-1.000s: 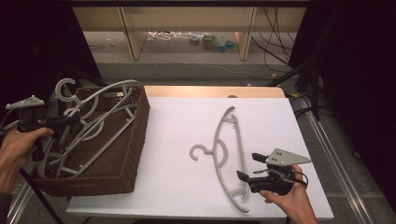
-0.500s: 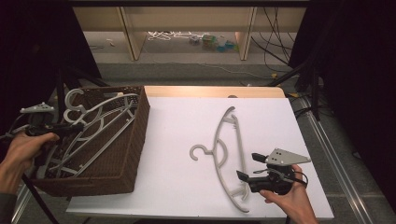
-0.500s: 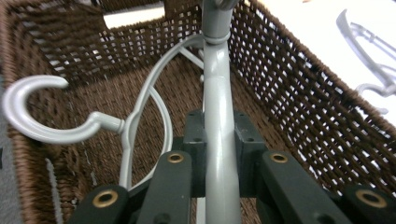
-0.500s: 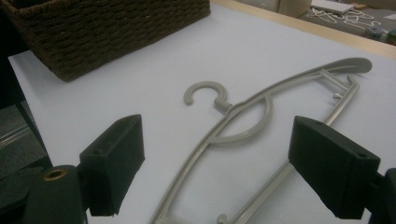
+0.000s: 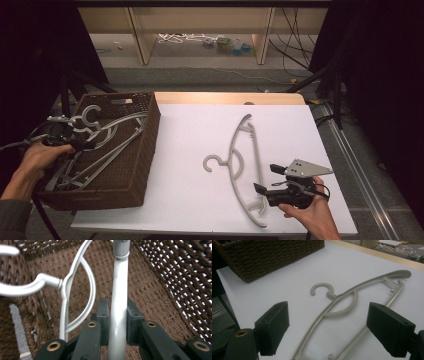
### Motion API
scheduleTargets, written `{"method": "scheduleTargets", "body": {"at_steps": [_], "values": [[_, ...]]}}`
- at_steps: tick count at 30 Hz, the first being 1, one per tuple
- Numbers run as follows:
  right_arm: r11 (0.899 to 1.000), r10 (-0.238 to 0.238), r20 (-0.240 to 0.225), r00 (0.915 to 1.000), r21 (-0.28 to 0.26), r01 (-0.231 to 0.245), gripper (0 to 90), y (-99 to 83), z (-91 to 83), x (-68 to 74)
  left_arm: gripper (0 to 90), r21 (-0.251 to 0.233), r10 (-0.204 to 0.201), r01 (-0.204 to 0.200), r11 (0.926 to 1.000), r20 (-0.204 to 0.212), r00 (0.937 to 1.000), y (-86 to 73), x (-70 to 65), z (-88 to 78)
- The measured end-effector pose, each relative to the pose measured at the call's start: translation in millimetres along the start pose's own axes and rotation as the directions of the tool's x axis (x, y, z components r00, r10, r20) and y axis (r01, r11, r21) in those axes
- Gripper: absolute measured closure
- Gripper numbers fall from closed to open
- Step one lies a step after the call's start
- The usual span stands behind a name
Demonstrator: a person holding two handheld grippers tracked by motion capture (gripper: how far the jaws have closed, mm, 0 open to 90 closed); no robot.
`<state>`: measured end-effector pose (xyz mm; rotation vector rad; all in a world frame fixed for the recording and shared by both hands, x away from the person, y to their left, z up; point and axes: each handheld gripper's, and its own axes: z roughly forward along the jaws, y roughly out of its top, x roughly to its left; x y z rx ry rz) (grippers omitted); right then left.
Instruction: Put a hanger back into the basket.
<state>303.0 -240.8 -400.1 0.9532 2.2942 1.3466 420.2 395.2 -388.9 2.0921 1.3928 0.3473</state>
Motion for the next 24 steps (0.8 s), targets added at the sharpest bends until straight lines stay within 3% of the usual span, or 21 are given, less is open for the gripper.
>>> {"method": "scheduleTargets", "body": {"at_steps": [4, 8, 11, 12, 13, 14, 20, 23, 24], "values": [[1.000, 0.000, 0.005, 1.0000, 0.000, 0.000, 19.0, -0.2, 0.8, 0.0, 73.0, -0.007, -0.032, 0.032, 0.9995, -0.032, 0.9990, -1.9, 1.2, -2.0], [1.000, -0.002, -0.001, 1.0000, 0.003, 0.002, 18.9, -0.2, 1.2, 0.2, 61.4, -0.012, -0.063, 0.062, 0.9980, -0.061, 0.9962, -2.5, 5.3, -6.6], [1.000, 0.001, 0.002, 1.0000, 0.003, -0.001, 18.7, -0.5, 1.2, 0.0, 50.9, -0.025, -0.087, 0.085, 0.9961, -0.111, 0.9900, -3.4, 5.3, -10.1], [1.000, 0.004, 0.002, 1.0000, 0.003, -0.004, 18.6, -0.5, 1.3, 0.0, 47.7, -0.056, -0.105, 0.098, 0.9936, -0.137, 0.9850, -3.3, 4.5, -13.7], [1.000, 0.004, 0.002, 1.0000, 0.003, -0.004, 18.6, -0.5, 1.3, 0.0, 47.0, -0.056, -0.105, 0.098, 0.9936, -0.137, 0.9850, -3.3, 4.5, -13.7], [1.000, 0.003, 0.009, 1.0000, 0.001, -0.003, 18.1, -0.8, 1.8, 0.0, 45.5, -0.093, -0.126, 0.115, 0.9891, -0.131, 0.9833, -3.1, 2.0, -19.6], [1.000, 0.002, 0.003, 1.0000, -0.001, -0.002, 18.2, -1.0, 2.6, 1.0, 41.1, -0.113, -0.069, 0.056, 0.9920, -0.116, 0.9909, -1.0, -15.7, -31.8], [1.000, 0.003, 0.002, 1.0000, 0.003, -0.003, 18.1, -0.9, 2.6, 0.9, 37.0, -0.181, -0.073, 0.057, 0.9819, -0.085, 0.9937, -1.0, -32.4, -39.4], [1.000, 0.003, 0.004, 1.0000, 0.004, -0.003, 18.1, -1.0, 2.4, 1.1, 35.8, -0.232, -0.111, 0.093, 0.9682, -0.066, 0.9916, -1.1, -39.1, -38.5]]}}
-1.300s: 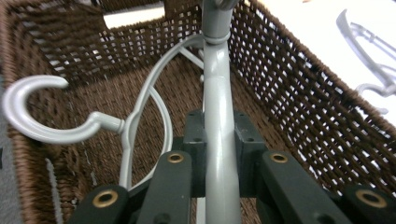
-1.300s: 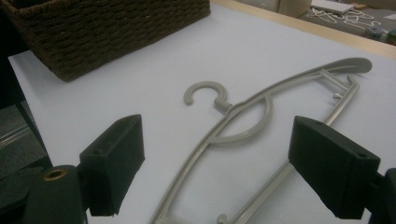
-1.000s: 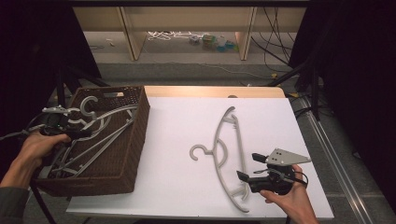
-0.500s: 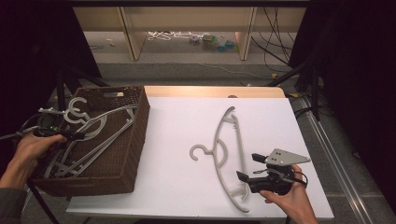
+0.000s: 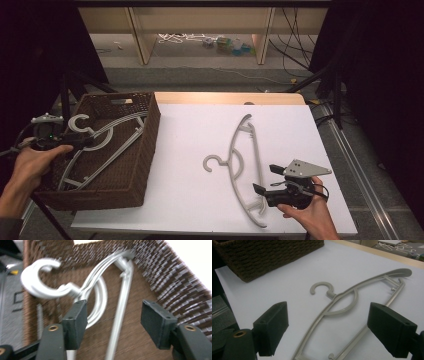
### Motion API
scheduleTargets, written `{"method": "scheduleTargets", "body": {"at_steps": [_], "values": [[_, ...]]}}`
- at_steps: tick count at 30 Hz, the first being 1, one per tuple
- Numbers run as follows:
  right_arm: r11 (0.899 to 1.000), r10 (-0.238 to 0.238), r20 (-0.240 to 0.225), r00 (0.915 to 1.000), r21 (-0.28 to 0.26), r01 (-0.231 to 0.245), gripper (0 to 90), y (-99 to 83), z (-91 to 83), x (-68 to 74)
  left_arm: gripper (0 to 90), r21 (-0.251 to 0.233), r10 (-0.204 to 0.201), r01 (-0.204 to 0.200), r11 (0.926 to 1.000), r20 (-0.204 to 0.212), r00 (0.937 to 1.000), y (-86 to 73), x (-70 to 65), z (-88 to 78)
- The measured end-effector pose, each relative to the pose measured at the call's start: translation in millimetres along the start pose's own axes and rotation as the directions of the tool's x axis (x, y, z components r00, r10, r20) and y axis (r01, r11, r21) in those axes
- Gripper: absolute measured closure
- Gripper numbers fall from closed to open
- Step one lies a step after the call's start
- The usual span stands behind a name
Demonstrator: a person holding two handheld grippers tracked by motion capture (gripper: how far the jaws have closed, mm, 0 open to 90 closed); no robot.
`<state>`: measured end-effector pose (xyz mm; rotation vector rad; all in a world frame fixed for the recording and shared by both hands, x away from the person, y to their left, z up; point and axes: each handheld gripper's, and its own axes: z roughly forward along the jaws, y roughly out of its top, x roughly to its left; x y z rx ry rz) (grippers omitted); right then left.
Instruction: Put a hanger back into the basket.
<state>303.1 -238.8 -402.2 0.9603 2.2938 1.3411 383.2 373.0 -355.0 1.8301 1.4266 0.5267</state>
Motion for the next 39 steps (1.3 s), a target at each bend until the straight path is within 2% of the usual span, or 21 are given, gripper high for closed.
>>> {"method": "scheduleTargets", "body": {"at_steps": [1, 3, 4, 7, 9, 10, 11, 12, 13, 18, 22, 23, 24, 27, 28, 29, 31, 33, 35, 37, 39], "values": [[1.000, 0.000, 0.001, 1.0000, -0.001, 0.000, 18.1, -0.1, 0.1, 0.1, 34.8, -0.034, -0.008, 0.009, 0.9994, 0.033, 0.9994, -1.3, -7.0, -2.4], [1.000, -0.001, 0.004, 1.0000, -0.006, 0.001, 18.1, 0.0, 0.3, 0.4, 33.6, -0.050, -0.011, 0.013, 0.9987, 0.049, 0.9987, -2.4, -11.3, -3.5], [1.000, 0.000, 0.005, 1.0000, -0.008, 0.000, 18.0, -0.1, 0.4, 0.5, 32.6, -0.094, -0.013, 0.020, 0.9954, 0.076, 0.9970, -6.2, -24.4, -6.3], [1.000, 0.008, 0.012, 0.9999, -0.023, -0.008, 17.3, -1.1, 1.0, 1.0, 29.1, -0.138, 0.006, 0.005, 0.9905, 0.081, 0.9967, -9.6, -37.2, -9.3], [0.999, 0.014, 0.012, 0.9998, -0.029, -0.013, 17.1, -1.7, 1.6, 0.7, 26.1, -0.215, 0.013, 0.014, 0.9764, 0.124, 0.9922, -15.5, -57.6, -12.3], [0.999, 0.014, 0.012, 0.9998, -0.029, -0.013, 17.1, -1.7, 1.6, 0.7, 26.0, -0.215, 0.013, 0.014, 0.9764, 0.124, 0.9922, -15.5, -57.6, -12.3], [0.999, 0.023, 0.010, 0.9997, -0.029, -0.023, 17.1, -2.6, 2.0, 0.9, 25.5, -0.238, 0.020, 0.014, 0.9713, 0.140, 0.9899, -17.8, -64.7, -12.8], [0.999, 0.024, 0.020, 0.9995, -0.033, -0.023, 17.1, -3.0, 2.1, 0.9, 23.8, -0.276, 0.026, 0.022, 0.9610, 0.171, 0.9849, -22.6, -79.5, -12.1], [0.999, 0.030, 0.024, 0.9993, -0.039, -0.029, 17.0, -3.5, 2.3, 1.2, 22.4, -0.293, 0.034, 0.022, 0.9559, 0.183, 0.9824, -24.9, -86.2, -11.7], [0.998, 0.037, 0.031, 0.9988, -0.049, -0.036, 17.0, -4.8, 3.1, 1.9, 21.1, -0.350, 0.058, 0.029, 0.9363, 0.235, 0.9702, -32.8, -114.1, -7.9], [0.997, 0.051, 0.028, 0.9983, -0.051, -0.050, 17.0, -5.4, 3.6, 2.1, 20.2, -0.382, 0.078, 0.022, 0.9240, 0.245, 0.9663, -38.8, -131.4, -4.5], [0.997, 0.051, 0.028, 0.9983, -0.051, -0.050, 17.0, -5.4, 3.6, 2.1, 20.1, -0.382, 0.078, 0.022, 0.9240, 0.245, 0.9663, -38.8, -131.4, -4.5], [0.996, 0.056, 0.036, 0.9978, -0.070, -0.054, 17.0, -7.0, 5.5, 1.7, 19.8, -0.407, 0.087, 0.029, 0.9131, 0.264, 0.9607, -43.5, -141.8, -1.7], [0.996, 0.059, 0.037, 0.9976, -0.071, -0.057, 17.0, -8.5, 6.4, 0.5, 18.5, -0.413, 0.097, 0.033, 0.9101, 0.291, 0.9517, -49.8, -156.1, 2.3], [0.994, 0.065, 0.033, 0.9974, -0.088, -0.062, 17.0, -9.1, 7.5, 0.3, 18.3, -0.413, 0.097, 0.033, 0.9101, 0.291, 0.9517, -49.8, -156.1, 2.3], [0.995, 0.066, 0.039, 0.9971, -0.084, -0.062, 17.0, -9.2, 7.0, 0.0, 18.3, -0.406, 0.137, -0.007, 0.9140, 0.293, 0.9462, -52.8, -165.8, 4.5], [0.993, 0.074, 0.036, 0.9966, -0.095, -0.071, 17.0, -9.9, 7.2, -0.1, 18.3, -0.417, 0.160, -0.027, 0.9084, 0.289, 0.9438, -56.7, -174.5, 7.7], [0.991, 0.075, 0.041, 0.9963, -0.117, -0.070, 17.1, -10.7, 7.8, -1.0, 18.1, -0.420, 0.170, -0.036, 0.9070, 0.288, 0.9424, -58.5, -177.2, 9.6], [0.989, 0.080, 0.038, 0.9960, -0.127, -0.075, 17.1, -11.5, 7.0, -1.5, 16.4, -0.429, 0.216, -0.075, 0.9004, 0.291, 0.9322, -63.8, -182.6, 16.2], [0.984, 0.090, 0.031, 0.9955, -0.158, -0.084, 17.1, -12.2, 7.1, -1.0, 15.9, -0.427, 0.219, -0.080, 0.9005, 0.288, 0.9321, -65.7, -183.5, 17.1], [0.986, 0.086, 0.042, 0.9954, -0.149, -0.079, 17.0, -12.2, 5.9, -1.2, 15.9, -0.428, 0.217, -0.072, 0.9010, 0.302, 0.9284, -68.5, -184.7, 19.8]]}}
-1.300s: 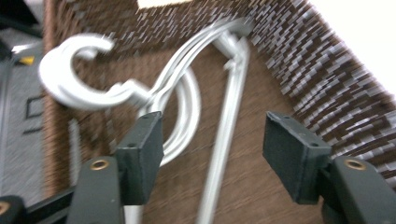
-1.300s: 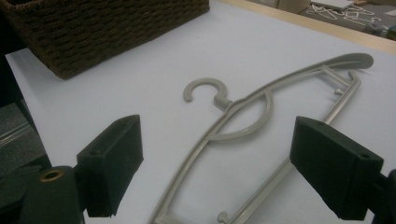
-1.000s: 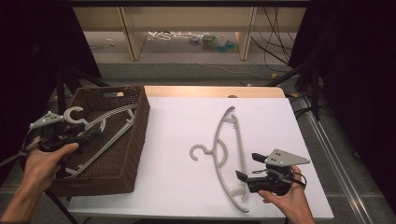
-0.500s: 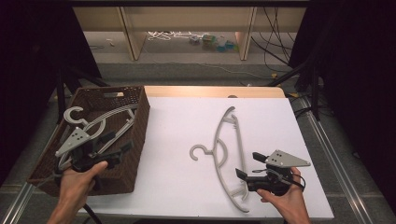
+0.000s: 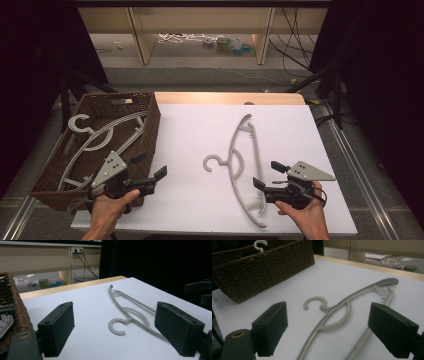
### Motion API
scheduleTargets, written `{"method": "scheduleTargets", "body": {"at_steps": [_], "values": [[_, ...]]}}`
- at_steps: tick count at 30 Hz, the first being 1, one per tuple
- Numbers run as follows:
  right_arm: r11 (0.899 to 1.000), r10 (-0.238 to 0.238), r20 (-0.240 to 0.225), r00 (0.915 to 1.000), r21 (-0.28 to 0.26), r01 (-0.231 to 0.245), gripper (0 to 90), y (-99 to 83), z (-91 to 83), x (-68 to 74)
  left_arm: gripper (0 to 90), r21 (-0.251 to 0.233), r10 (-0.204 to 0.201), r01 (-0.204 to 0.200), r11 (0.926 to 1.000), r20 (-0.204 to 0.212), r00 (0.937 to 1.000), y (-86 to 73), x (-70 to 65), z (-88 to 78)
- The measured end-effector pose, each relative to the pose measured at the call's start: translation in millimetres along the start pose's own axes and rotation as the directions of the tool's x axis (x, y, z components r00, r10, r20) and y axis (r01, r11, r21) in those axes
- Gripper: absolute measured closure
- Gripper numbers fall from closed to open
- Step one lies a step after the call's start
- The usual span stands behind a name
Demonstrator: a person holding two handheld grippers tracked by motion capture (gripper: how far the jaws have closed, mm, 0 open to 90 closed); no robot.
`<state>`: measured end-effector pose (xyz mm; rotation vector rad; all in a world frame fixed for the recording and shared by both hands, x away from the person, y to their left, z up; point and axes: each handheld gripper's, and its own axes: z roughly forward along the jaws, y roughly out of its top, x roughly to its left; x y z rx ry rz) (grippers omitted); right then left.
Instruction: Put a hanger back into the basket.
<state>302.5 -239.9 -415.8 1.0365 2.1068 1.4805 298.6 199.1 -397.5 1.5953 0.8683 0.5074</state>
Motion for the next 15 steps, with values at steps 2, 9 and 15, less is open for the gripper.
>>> {"method": "scheduleTargets", "body": {"at_steps": [2, 9, 15], "values": [[0.999, 0.008, -0.005, 1.0000, -0.037, -0.008, 16.9, -0.9, 0.4, 0.7, 15.9, 0.001, 0.013, -0.013, 0.9999, -0.007, 0.9999, -4.3, -1.1, 0.8], [0.999, -0.013, -0.005, 0.9999, -0.038, 0.013, 16.6, -1.3, -0.8, 2.7, 15.9, -0.022, 0.049, -0.049, 0.9986, -0.007, 0.9988, -16.7, -4.1, 1.6], [1.000, -0.014, -0.013, 0.9998, -0.023, 0.014, 16.2, -0.8, 1.4, 4.4, 15.9, -0.006, 0.055, -0.055, 0.9985, 0.010, 0.9984, -26.8, -7.3, 5.0]]}}
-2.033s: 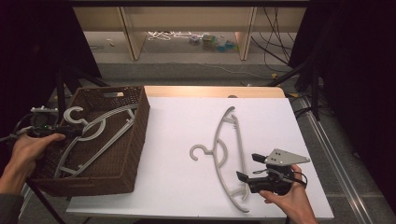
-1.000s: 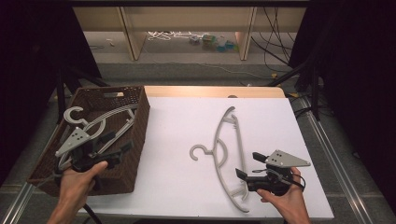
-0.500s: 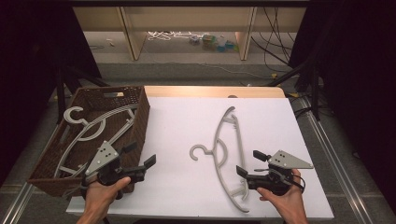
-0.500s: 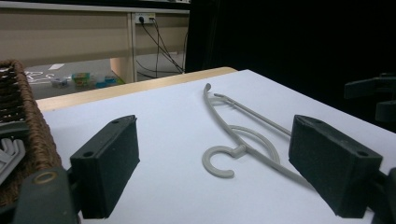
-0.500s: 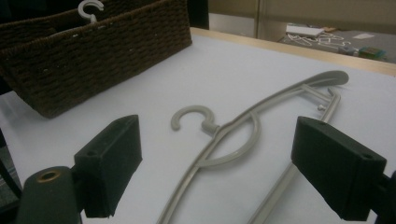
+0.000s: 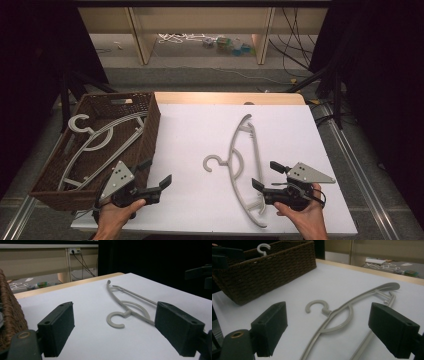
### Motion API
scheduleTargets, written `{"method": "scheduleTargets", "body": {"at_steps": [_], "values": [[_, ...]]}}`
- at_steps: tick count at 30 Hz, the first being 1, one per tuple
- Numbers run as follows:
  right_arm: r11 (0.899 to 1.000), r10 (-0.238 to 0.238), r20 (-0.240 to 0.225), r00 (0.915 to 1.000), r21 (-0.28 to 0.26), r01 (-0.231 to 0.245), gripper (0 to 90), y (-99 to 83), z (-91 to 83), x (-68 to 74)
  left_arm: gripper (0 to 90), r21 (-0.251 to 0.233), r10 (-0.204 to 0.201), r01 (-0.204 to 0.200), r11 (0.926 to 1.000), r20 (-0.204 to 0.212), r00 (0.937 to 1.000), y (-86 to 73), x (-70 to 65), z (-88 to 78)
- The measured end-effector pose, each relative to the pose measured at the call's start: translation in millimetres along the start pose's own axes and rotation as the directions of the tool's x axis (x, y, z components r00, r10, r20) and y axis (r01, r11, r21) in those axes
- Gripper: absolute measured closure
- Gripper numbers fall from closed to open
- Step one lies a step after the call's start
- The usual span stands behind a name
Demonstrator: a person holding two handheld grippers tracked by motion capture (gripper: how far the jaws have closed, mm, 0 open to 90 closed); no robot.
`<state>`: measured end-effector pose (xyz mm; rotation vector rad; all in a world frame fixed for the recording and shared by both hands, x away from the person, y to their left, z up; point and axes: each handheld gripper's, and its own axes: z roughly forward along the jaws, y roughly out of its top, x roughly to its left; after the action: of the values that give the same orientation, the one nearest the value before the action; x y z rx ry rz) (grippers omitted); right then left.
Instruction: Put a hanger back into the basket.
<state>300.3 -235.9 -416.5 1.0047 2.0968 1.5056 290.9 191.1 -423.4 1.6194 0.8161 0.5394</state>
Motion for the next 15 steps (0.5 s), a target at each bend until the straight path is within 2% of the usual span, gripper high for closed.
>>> {"method": "scheduleTargets", "body": {"at_steps": [4, 5, 6, 8, 9, 10, 13, 15], "values": [[0.998, -0.008, -0.013, 0.9999, 0.061, 0.009, 16.2, -0.5, 7.9, 2.8, 15.9, 0.015, 0.009, -0.009, 0.9998, -0.001, 1.0000, -4.4, -2.9, 0.6], [0.996, -0.027, -0.013, 0.9996, 0.082, 0.028, 16.2, -0.8, 12.5, 4.3, 15.9, 0.011, 0.005, -0.005, 0.9999, 0.006, 1.0000, -5.3, -3.0, 1.7], [0.993, -0.035, -0.018, 0.9992, 0.116, 0.037, 16.2, -0.4, 15.7, 5.6, 15.9, 0.024, 0.008, -0.008, 0.9997, 0.001, 1.0000, -5.6, -3.5, 1.2], [0.983, -0.061, -0.019, 0.9979, 0.173, 0.064, 16.2, 0.0, 22.6, 7.8, 15.9, 0.020, 0.013, -0.014, 0.9997, 0.014, 0.9998, -7.5, -3.9, 2.4], [0.974, -0.078, -0.027, 0.9966, 0.212, 0.082, 16.4, 0.1, 27.7, 9.1, 15.9, 0.030, 0.015, -0.015, 0.9994, 0.010, 0.9998, -7.5, -4.3, 1.5], [0.965, -0.087, -0.026, 0.9959, 0.247, 0.091, 16.4, 0.1, 32.6, 11.0, 15.9, 0.019, 0.013, -0.014, 0.9997, 0.020, 0.9997, -7.9, -4.0, 2.4], [0.939, -0.125, -0.037, 0.9915, 0.319, 0.130, 16.6, 0.4, 47.1, 15.4, 15.9, 0.039, 0.029, -0.029, 0.9988, 0.014, 0.9995, -8.6, -4.0, 0.9], [0.922, -0.130, -0.048, 0.9903, 0.362, 0.139, 17.0, 1.2, 55.2, 17.5, 15.9, 0.039, 0.017, -0.018, 0.9991, 0.012, 0.9998, -8.7, -4.3, 1.0]]}}
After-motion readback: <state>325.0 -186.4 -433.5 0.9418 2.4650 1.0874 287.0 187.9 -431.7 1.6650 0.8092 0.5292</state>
